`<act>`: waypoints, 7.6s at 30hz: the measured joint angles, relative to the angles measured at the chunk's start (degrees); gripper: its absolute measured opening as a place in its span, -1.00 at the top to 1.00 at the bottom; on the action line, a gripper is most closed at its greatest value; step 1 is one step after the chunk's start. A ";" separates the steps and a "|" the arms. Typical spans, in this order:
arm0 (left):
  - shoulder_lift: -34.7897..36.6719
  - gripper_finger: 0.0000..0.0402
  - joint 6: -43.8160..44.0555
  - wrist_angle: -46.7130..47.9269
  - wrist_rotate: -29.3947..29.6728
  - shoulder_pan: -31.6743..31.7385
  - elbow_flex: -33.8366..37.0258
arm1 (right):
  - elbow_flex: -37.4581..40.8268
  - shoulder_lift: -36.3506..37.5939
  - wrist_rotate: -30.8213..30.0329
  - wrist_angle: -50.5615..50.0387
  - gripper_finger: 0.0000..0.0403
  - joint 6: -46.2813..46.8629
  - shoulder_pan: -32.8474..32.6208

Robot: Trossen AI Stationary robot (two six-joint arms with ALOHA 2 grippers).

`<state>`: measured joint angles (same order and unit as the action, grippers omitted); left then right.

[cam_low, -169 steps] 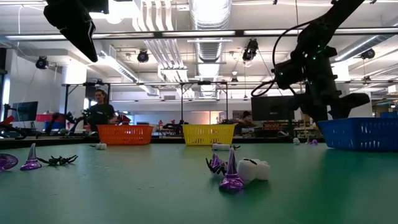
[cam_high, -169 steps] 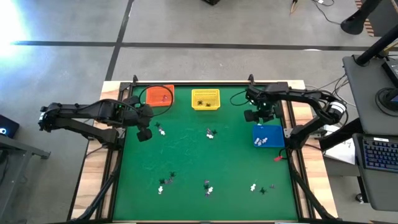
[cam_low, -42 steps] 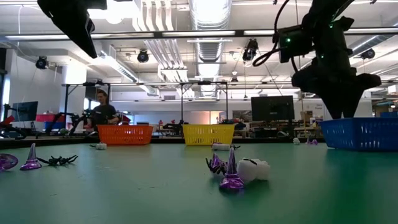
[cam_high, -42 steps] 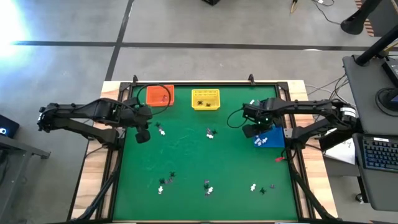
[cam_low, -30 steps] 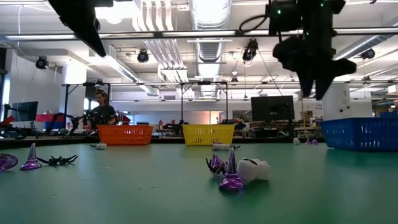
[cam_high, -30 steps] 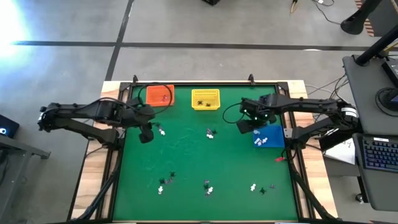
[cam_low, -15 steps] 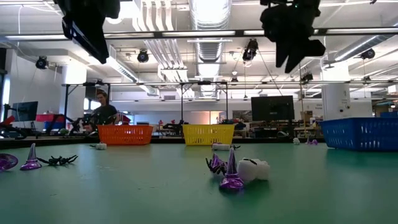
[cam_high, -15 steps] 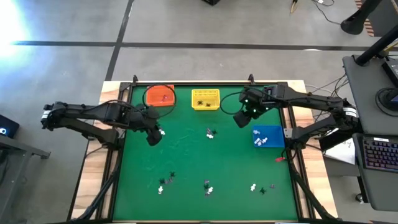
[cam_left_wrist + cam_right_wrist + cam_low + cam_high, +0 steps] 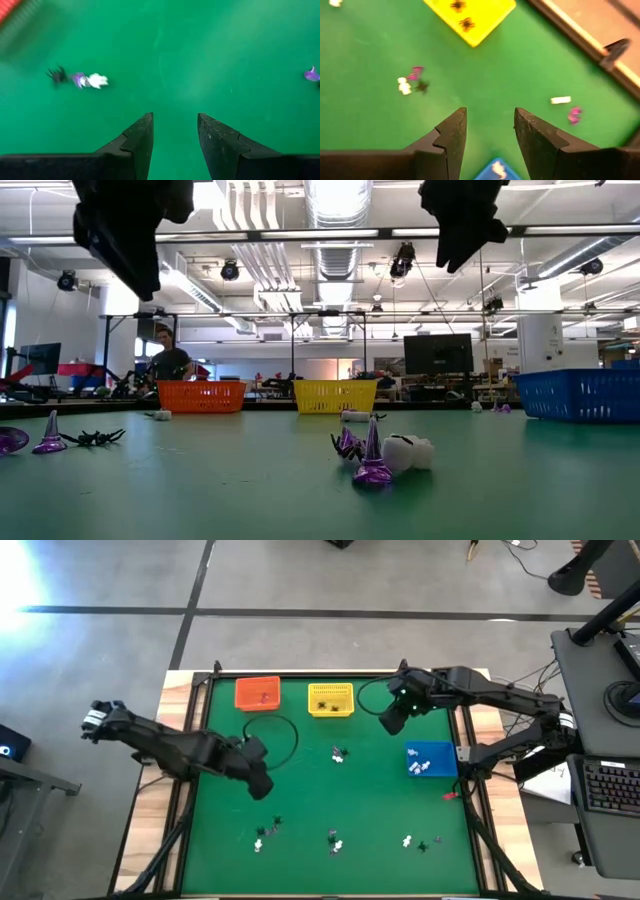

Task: Sort Halloween decoration
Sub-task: Put the black spider toy into the yellow basket

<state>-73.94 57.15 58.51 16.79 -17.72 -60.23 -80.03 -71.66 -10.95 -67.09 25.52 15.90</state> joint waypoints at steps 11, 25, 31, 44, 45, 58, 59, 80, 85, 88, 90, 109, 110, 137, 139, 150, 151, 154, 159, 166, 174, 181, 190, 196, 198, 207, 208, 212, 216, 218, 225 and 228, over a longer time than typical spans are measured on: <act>-9.35 0.33 9.57 -6.67 -2.11 -7.57 0.04 | -0.18 -0.54 -1.10 -0.46 0.22 3.89 0.00; -17.76 0.33 0.29 -16.81 -4.46 -11.54 0.04 | -0.15 -0.46 -1.12 -0.43 0.22 -2.90 0.00; -20.80 0.33 -6.14 -17.68 -8.05 -11.54 0.04 | -0.15 -0.46 -1.12 -0.46 0.22 -4.55 0.00; -23.37 0.33 -13.59 -20.82 -10.53 -11.54 0.04 | -0.13 -0.48 -1.12 -0.39 0.22 -5.68 0.00; -23.80 0.33 -14.03 -21.04 -10.64 -11.53 0.04 | -0.13 -0.48 -1.12 -0.39 0.22 -5.71 0.00; -30.38 0.33 -11.63 -21.36 -12.56 -10.66 -0.22 | -0.11 -0.52 -1.14 -0.35 0.22 -6.49 0.00; -30.94 0.33 -11.27 -21.34 -12.54 -10.66 -0.26 | -0.11 -0.52 -1.12 -0.37 0.22 -6.67 0.00; -28.42 0.98 -8.46 -21.11 -15.59 -10.17 0.21 | -0.11 -0.52 -1.14 -0.35 0.22 -8.66 0.00; -25.29 1.00 -7.96 -21.09 -16.28 -9.54 0.24 | -0.11 -0.52 -1.14 -0.35 0.22 -9.08 0.00; -24.12 1.00 -7.33 -21.01 -16.24 -9.09 0.24 | -0.11 -0.52 -1.15 -0.35 0.22 -9.27 0.00; -23.16 1.00 -7.07 -21.03 -16.16 -8.86 0.22 | -0.11 -0.52 -1.15 -0.35 0.22 -9.40 0.00; -20.67 1.00 -6.86 -20.75 -11.70 -7.36 0.13 | -0.11 -0.52 -1.17 -0.35 0.22 -10.34 0.00; -20.37 1.00 -6.80 -20.74 -11.13 -6.82 0.11 | -0.11 -0.52 -1.17 -0.35 0.22 -10.34 0.00; -12.48 1.00 -20.89 -24.03 -1.35 14.21 0.02 | -0.11 -0.52 -1.17 -0.39 0.22 -12.15 0.00; -12.72 1.00 -22.89 -27.09 -1.79 16.94 0.02 | -0.11 -0.52 -1.16 -0.38 0.22 -12.14 -0.02; -13.02 1.00 -31.05 -37.35 -7.22 31.65 0.02 | -0.11 -0.52 -1.15 -0.34 0.22 -12.08 0.00; -13.02 1.00 -31.79 -38.31 -7.85 32.53 0.02 | -0.11 -0.50 -1.15 -0.32 0.22 -12.07 0.00; -13.02 1.00 -33.65 -41.35 -9.84 34.93 0.02 | -0.11 -0.50 -1.15 -0.06 0.22 -12.07 0.00; -13.02 1.00 -36.00 -44.79 -13.12 38.89 0.02 | -0.11 -0.51 -1.15 0.07 0.22 -12.03 0.00; -13.02 1.00 -38.29 -46.47 -15.34 43.99 0.02 | -0.11 -0.50 -1.14 0.07 0.22 -7.26 0.00; -15.59 1.00 -40.42 -47.05 -16.30 46.87 0.02 | -0.11 -0.52 -1.13 0.09 0.22 -1.07 0.00; -20.88 1.00 -41.81 -53.16 -19.57 47.24 -0.67 | -0.11 -0.52 -1.12 0.07 0.22 4.96 0.00; -28.99 1.00 -45.20 -48.58 -20.93 47.76 -8.45 | -0.11 -0.52 -1.12 0.05 0.22 10.07 0.00; -33.17 1.00 -53.05 -36.84 -20.78 48.40 -15.54 | -0.11 -0.52 -1.12 -0.12 0.22 12.06 -0.02; -33.55 1.00 -55.42 -35.81 -20.77 48.44 -16.60 | -0.11 -0.52 -1.12 -0.13 0.22 12.13 -0.02; -33.63 0.94 -58.22 -34.47 -20.81 48.72 -18.27 | 0.64 -0.52 -1.12 -0.13 0.22 13.52 -0.02; -33.63 0.91 -58.56 -34.27 -20.83 48.74 -18.27 | 0.79 -0.52 -1.12 -0.13 0.22 13.52 -0.02; -33.69 0.78 -59.35 -33.95 -20.83 48.79 -18.54 | 1.07 -0.55 -1.12 -0.15 0.22 13.52 -0.02; -33.69 0.63 -59.46 -33.88 -20.83 48.85 -19.02 | 1.07 -0.55 -1.10 -0.15 0.22 13.55 -0.02; -33.69 0.57 -59.49 -33.69 -20.83 48.85 -19.33 | 1.07 -0.55 -1.10 -0.15 0.22 13.87 -0.02; -33.69 0.45 -59.89 -33.56 -20.68 48.85 -20.01 | 1.07 -0.55 -1.10 -0.11 0.22 14.50 -0.02; -33.69 0.46 -59.23 -32.06 -20.56 48.85 -19.40 | 1.07 -0.62 -1.12 -0.06 0.22 14.56 -0.02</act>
<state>-107.63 -2.08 26.45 -3.77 31.14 -79.63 -78.96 -72.28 -12.07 -67.16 40.08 15.88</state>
